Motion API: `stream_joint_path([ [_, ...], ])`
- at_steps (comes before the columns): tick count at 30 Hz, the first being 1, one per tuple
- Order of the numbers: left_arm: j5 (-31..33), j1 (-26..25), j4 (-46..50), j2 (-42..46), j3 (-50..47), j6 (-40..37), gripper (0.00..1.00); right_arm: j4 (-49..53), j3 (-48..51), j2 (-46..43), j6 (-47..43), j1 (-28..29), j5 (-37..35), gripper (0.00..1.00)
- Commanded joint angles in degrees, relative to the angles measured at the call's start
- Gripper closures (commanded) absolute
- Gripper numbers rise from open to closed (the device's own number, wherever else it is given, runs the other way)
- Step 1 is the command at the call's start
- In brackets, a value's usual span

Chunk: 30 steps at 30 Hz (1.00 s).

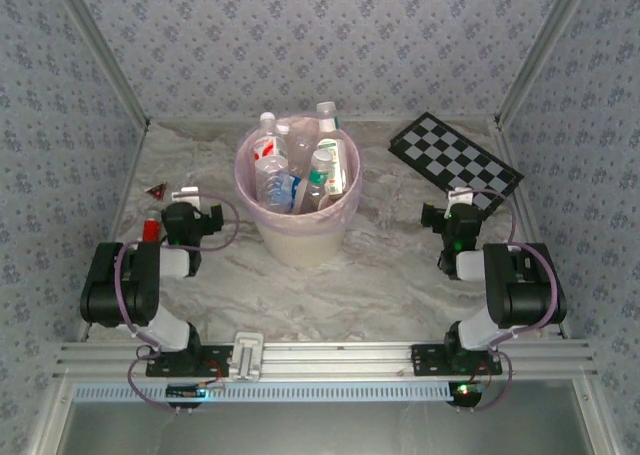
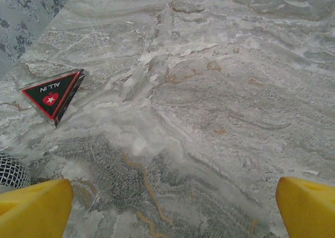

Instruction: Put the plastic bottles in the bin

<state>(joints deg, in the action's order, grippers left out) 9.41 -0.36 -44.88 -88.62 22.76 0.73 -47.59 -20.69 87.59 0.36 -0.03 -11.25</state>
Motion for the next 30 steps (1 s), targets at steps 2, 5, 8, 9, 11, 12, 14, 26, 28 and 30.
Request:
stream_joint_path([
  [2,-2.76,0.29,-1.42,0.79,0.98,1.15,0.01,-0.68,-0.92,-0.4,-0.54,-0.23,0.62,0.0],
  [5,-2.79,0.35,-2.03,0.54,0.82,1.13,0.01,-0.74,-0.85,-0.4,-0.62,-0.1,0.53,0.0],
  [8,-2.86,0.35,-2.16,0.51,0.8,1.2,0.01,-0.66,-0.91,-0.4,-0.71,-0.05,0.43,0.0],
  [9,-2.83,0.34,-1.87,0.62,0.86,1.13,0.01,-0.66,-0.93,-0.4,-0.71,-0.03,0.43,0.0],
  [11,-2.89,0.36,-1.98,0.55,0.9,1.2,0.01,-0.66,-0.86,-0.4,-0.71,-0.05,0.42,0.0],
  [12,-2.92,0.36,-1.81,0.59,0.88,1.2,0.01,-0.7,-0.92,-0.4,-0.66,-0.06,0.43,0.0],
  [14,-2.99,0.42,-1.8,0.55,0.91,1.17,0.01,-0.66,-0.88,-0.4,-0.69,-0.06,0.43,0.0],
  [26,-3.1,0.44,-1.79,0.55,0.88,1.12,0.01,-0.66,-0.91,-0.36,-0.71,-0.06,0.43,0.0],
  [28,-3.11,0.44,-1.79,0.53,0.88,1.17,0.01,-0.48,-0.94,-0.4,-0.62,-0.13,0.61,0.0],
  [30,-3.08,0.43,-1.89,0.53,0.88,1.19,0.01,-0.48,-0.99,-0.4,-0.62,-0.07,0.57,0.0],
])
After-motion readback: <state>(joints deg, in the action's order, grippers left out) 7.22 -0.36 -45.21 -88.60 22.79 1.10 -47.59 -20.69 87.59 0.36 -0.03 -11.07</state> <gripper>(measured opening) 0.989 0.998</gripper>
